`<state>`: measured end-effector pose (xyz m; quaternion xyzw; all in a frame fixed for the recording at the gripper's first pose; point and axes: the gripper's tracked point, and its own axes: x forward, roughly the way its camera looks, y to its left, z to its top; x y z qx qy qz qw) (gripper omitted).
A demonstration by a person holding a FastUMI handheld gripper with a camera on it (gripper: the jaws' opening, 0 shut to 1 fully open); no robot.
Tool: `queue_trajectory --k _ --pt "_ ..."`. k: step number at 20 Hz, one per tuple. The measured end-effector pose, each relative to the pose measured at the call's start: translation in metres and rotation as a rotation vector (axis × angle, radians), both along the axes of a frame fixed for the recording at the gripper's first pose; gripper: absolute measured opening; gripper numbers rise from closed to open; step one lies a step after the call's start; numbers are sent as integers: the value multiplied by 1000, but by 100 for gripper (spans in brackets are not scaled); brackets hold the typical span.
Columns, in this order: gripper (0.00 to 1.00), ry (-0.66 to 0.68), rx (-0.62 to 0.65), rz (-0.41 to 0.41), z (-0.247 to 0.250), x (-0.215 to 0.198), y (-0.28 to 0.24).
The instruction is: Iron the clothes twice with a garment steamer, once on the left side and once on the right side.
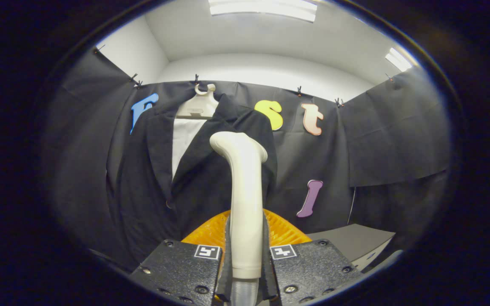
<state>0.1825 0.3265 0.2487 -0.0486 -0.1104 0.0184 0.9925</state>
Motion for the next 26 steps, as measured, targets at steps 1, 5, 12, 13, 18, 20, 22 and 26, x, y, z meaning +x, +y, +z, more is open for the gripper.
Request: queue_trajectory --k 1,5,12,13,18,20,22,26 --pt "30 16 1 -1 -7 -3 0" --pt "29 66 11 -25 -33 -17 -6" --pt "30 179 2 -53 -91 -40 -15" --pt "30 196 -4 -56 -99 -41 -17" --pt "30 256 -45 -43 -136 -46 -16" --pt "30 273 -58 -37 -152 -48 -16" --pt "30 287 -73 -32 -166 -50 -14" --pt "30 322 -104 -17 -196 -52 -12"
